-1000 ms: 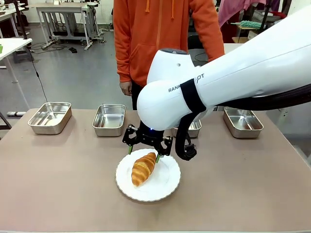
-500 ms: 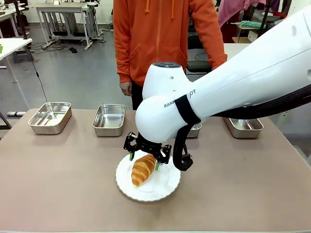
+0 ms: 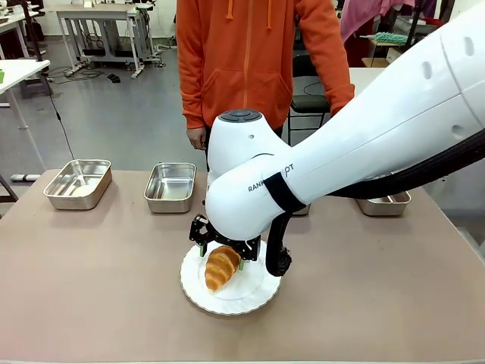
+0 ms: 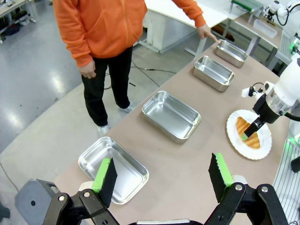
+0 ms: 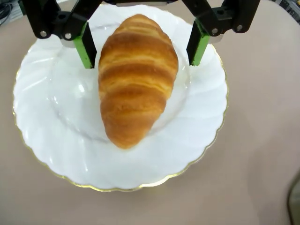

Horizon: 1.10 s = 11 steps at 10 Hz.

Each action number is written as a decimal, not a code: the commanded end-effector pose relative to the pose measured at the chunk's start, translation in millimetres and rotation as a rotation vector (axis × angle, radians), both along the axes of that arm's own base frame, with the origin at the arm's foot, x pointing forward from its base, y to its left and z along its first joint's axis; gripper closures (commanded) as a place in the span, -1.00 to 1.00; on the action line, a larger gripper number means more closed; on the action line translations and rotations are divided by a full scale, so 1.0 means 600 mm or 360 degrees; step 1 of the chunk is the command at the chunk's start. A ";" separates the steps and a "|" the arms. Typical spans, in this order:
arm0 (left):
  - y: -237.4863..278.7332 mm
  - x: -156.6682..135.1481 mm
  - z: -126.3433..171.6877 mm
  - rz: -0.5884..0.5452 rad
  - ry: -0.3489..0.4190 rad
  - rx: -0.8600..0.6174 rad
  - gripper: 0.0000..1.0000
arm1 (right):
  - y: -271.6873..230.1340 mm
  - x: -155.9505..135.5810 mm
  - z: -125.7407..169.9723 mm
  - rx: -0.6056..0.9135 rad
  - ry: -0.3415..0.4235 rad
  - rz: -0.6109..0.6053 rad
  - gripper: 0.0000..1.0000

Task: Place the bread in the container.
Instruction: Place the Butter Roll into the Airtight Container indicated by the human.

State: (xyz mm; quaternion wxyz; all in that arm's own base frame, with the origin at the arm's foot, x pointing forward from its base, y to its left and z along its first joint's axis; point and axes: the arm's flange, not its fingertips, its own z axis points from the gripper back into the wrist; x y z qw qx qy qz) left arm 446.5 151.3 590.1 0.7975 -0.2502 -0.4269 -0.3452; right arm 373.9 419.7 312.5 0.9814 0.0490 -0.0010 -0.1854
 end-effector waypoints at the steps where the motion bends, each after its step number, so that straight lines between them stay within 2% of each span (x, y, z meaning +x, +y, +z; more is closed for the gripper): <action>1: 0.000 -0.002 0.000 -0.0013 -0.0028 -0.0021 -1.00 | 0.024 0.010 -0.015 -0.0045 -0.0042 -0.0049 -1.00; 5: 0.000 -0.002 0.000 -0.0013 -0.0028 -0.0021 -1.00 | 0.021 0.009 -0.026 -0.0074 -0.0056 -0.0041 -1.00; 6: 0.000 -0.002 0.000 -0.0013 -0.0028 -0.0021 -1.00 | 0.021 0.005 -0.025 -0.0071 -0.0066 -0.0027 -0.61; 7: 0.000 -0.002 0.000 -0.0013 -0.0028 -0.0021 -1.00 | 0.020 0.005 -0.022 -0.0086 -0.0072 -0.0040 -0.60; 8: 0.000 -0.002 0.000 -0.0013 -0.0028 -0.0021 -1.00 | 0.020 0.006 -0.021 -0.0099 -0.0079 -0.0049 -0.21; 9: 0.000 -0.002 0.000 -0.0013 -0.0028 -0.0021 -1.00 | 0.020 0.006 -0.020 -0.0104 -0.0074 -0.0049 -0.51; 10: 0.000 -0.002 0.000 -0.0013 -0.0028 -0.0021 -1.00 | 0.017 0.006 -0.018 -0.0114 -0.0055 -0.0060 0.19; 11: 0.000 -0.002 0.000 -0.0013 -0.0028 -0.0021 -1.00 | 0.014 0.008 -0.017 -0.0154 -0.0077 -0.0096 -0.11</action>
